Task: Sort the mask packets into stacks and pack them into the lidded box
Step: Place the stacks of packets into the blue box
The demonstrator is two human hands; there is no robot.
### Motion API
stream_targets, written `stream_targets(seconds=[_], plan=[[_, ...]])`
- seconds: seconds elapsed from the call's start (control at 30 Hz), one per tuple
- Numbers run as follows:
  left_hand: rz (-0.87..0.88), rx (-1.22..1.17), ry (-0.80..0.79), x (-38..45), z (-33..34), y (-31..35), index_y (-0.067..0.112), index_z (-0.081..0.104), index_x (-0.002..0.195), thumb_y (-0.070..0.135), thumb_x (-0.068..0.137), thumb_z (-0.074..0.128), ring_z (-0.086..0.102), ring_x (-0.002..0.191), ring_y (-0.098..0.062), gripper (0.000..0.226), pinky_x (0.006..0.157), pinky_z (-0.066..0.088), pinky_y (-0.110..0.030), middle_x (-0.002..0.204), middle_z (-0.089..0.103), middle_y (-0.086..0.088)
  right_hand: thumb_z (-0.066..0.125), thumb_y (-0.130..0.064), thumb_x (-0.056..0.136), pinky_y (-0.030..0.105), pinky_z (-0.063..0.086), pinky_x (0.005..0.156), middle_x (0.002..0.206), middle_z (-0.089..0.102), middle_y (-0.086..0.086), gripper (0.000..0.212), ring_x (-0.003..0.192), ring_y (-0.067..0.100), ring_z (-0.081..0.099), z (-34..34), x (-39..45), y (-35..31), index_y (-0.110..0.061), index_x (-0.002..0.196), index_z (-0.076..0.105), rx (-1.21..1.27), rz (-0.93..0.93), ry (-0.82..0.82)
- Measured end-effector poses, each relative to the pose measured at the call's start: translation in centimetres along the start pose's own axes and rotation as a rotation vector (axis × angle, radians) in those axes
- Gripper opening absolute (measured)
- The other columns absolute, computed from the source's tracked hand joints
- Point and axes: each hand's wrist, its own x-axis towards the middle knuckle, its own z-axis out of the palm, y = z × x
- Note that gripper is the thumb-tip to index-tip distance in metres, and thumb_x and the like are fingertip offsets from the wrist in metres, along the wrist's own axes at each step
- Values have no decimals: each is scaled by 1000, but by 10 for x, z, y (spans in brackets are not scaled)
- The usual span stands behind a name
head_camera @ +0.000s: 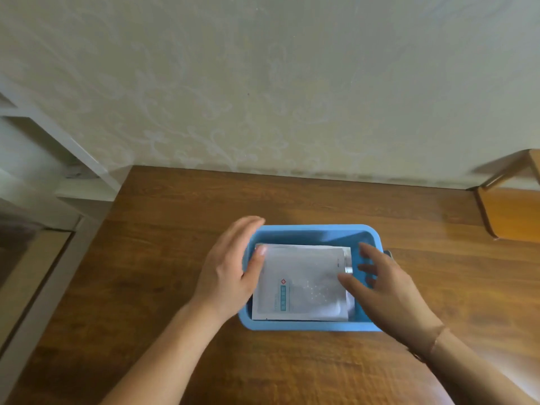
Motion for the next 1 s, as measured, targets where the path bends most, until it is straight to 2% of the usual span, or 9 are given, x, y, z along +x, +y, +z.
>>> stream_targets(seconds=[0.1, 0.17, 0.23, 0.37, 0.53, 0.77, 0.87, 0.93, 1.0], plan=[[215, 112, -308, 29, -4, 7, 19, 56, 134, 36, 101, 45, 53, 124, -9, 39, 102, 47, -29, 133, 60, 4, 70, -32, 84, 21, 51, 76, 98, 67, -9, 42, 83, 3, 64, 2, 0, 3, -19, 122, 59, -91, 50, -6], [238, 175, -428, 40, 2, 11, 22, 57, 133, 37, 101, 47, 52, 123, -9, 37, 100, 47, -31, 132, 61, 7, 71, -33, 84, 33, 59, 77, 92, 70, -7, 35, 83, 12, 68, 4, 7, 5, -17, 114, 62, 41, 200, -101], [205, 194, -502, 44, 6, 14, 25, 57, 131, 41, 101, 43, 52, 121, -8, 37, 97, 48, -34, 129, 61, 10, 69, -33, 86, 35, 60, 77, 92, 70, -5, 23, 85, 15, 69, 3, 12, 4, -20, 104, 63, 85, 260, -145], [149, 250, -553, 43, 7, 19, 26, 58, 127, 45, 102, 36, 53, 119, -7, 39, 96, 48, -33, 126, 62, 11, 67, -34, 88, 32, 60, 76, 92, 70, -2, 12, 85, 15, 68, 3, 19, 5, -23, 92, 64, 45, 282, -160], [119, 336, -599, 44, 12, 16, 30, 58, 110, 52, 101, 24, 62, 97, -9, 41, 78, 53, -36, 104, 66, 12, 65, -39, 89, 23, 50, 62, 90, 67, -1, 23, 80, 12, 62, 12, 18, 3, -17, 95, 64, 2, 297, -175], [105, 354, -588, 41, 18, 12, 27, 56, 117, 45, 103, 29, 61, 105, -13, 36, 82, 52, -37, 111, 66, 9, 60, -39, 90, 28, 50, 62, 87, 63, -3, 20, 78, 13, 60, 19, 15, -6, -20, 88, 53, -117, 221, -108], [76, 303, -624, 46, 13, 17, 25, 54, 122, 41, 104, 32, 59, 108, -11, 33, 86, 51, -35, 119, 63, 8, 64, -36, 88, 39, 60, 66, 92, 67, 2, 19, 83, 20, 66, 22, 21, -6, -21, 90, 54, -8, 265, -128], [52, 280, -624, 49, 12, 18, 25, 54, 123, 44, 104, 30, 60, 107, -11, 36, 86, 52, -37, 121, 63, 7, 65, -34, 87, 42, 61, 62, 90, 69, 4, 18, 82, 23, 67, 21, 25, -8, -19, 90, 57, 33, 282, -120], [46, 287, -618, 51, 13, 17, 26, 54, 119, 49, 103, 26, 60, 104, -11, 39, 84, 53, -39, 118, 64, 8, 65, -33, 88, 42, 60, 68, 88, 69, 3, 16, 81, 21, 67, 21, 28, -9, -19, 90, 58, 20, 269, -94]])
